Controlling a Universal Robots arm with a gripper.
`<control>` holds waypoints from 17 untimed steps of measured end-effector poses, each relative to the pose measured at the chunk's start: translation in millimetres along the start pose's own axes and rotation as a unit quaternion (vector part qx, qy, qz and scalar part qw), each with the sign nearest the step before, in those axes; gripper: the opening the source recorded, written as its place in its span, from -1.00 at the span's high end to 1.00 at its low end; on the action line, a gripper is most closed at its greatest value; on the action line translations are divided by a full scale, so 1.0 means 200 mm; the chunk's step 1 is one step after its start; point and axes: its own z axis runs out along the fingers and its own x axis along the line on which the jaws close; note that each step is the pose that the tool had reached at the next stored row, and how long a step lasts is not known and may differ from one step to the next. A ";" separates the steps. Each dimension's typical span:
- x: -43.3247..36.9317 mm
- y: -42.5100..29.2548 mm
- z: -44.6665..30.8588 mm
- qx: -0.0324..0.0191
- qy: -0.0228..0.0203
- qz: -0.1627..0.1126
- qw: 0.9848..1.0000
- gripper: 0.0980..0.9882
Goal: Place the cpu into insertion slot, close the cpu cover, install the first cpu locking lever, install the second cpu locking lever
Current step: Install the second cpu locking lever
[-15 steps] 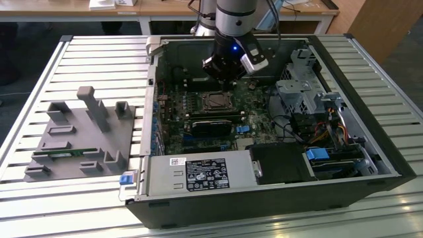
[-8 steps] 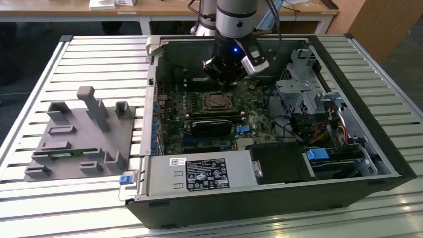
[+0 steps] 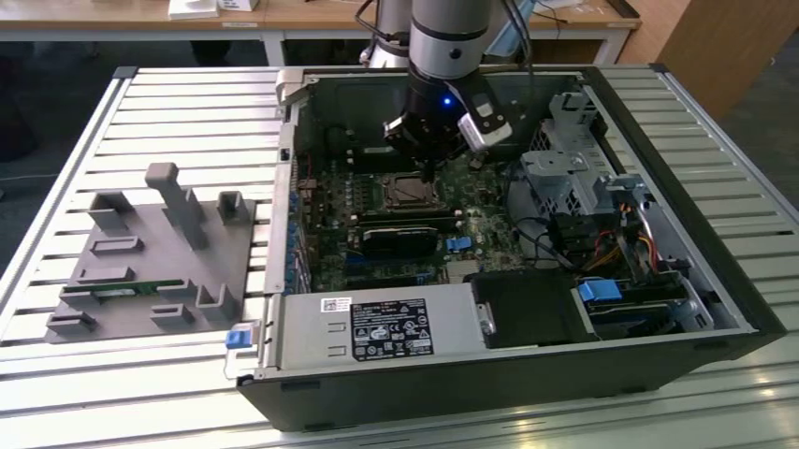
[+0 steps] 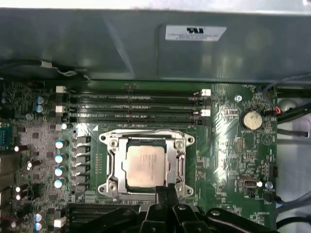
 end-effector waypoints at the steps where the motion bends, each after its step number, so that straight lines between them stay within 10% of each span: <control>1: 0.000 -0.003 0.001 -0.005 0.001 0.000 1.000 0.98; 5: 0.000 -0.026 0.008 -0.025 0.005 0.000 1.000 0.98; 17: 0.000 -0.114 0.035 -0.028 0.005 -0.004 1.000 0.98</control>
